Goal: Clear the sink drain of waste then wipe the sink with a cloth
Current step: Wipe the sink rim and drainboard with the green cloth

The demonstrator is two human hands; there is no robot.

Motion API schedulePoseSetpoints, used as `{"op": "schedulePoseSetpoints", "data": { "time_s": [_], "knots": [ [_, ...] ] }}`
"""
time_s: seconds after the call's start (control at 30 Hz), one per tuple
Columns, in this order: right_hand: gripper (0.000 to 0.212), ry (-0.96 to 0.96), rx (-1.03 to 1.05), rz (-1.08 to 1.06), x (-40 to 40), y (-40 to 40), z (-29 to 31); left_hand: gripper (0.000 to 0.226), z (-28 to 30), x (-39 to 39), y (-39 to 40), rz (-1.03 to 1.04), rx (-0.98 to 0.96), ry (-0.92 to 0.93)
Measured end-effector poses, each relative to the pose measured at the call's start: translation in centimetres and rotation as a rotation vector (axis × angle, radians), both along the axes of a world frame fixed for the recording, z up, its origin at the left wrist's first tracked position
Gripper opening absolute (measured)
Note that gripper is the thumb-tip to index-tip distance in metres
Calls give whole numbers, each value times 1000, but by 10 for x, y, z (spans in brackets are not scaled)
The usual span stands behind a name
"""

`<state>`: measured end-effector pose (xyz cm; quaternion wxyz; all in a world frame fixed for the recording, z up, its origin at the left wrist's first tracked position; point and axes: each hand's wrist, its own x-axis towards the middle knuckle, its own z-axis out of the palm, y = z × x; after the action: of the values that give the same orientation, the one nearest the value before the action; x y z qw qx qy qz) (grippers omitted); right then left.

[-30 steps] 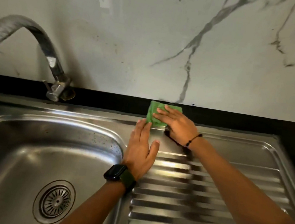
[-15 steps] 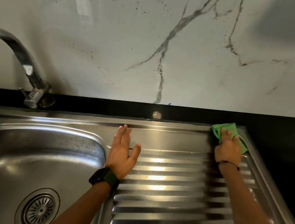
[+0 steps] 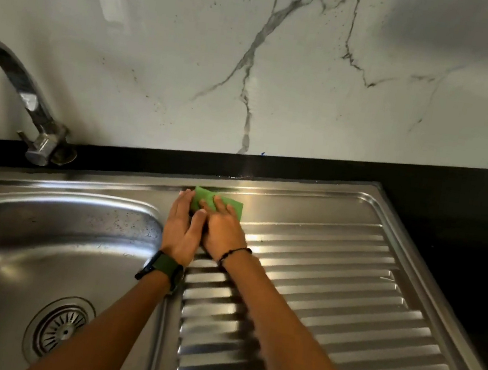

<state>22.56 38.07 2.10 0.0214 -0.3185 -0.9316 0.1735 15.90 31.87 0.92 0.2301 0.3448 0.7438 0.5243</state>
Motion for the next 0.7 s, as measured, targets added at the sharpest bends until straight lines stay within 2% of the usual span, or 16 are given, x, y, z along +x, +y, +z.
{"op": "schedulePoseSetpoints", "data": {
  "time_s": [0.07, 0.13, 0.3, 0.37, 0.53, 0.7],
  "knots": [
    [57, -5, 14, 121, 31, 10, 0, 57, -2, -1, -3, -39, -29, 58],
    [60, 32, -23, 90, 82, 26, 0, 51, -6, -2, -3, -97, -69, 127],
    [67, -69, 5, -477, 239, 88, 20, 46, -5, 5, -8, -216, -148, 227],
    [65, -146, 8, -608, 267, 97, 23, 47, -3, 11, -15, -228, -141, 222],
    [53, -158, 71, -657, 221, 70, 13, 47, 4, 27, -35, -216, -91, 112],
    [54, -8, 61, -347, 112, -20, 3, 49, 9, 48, -53, -201, -52, 25]
  ]
}}
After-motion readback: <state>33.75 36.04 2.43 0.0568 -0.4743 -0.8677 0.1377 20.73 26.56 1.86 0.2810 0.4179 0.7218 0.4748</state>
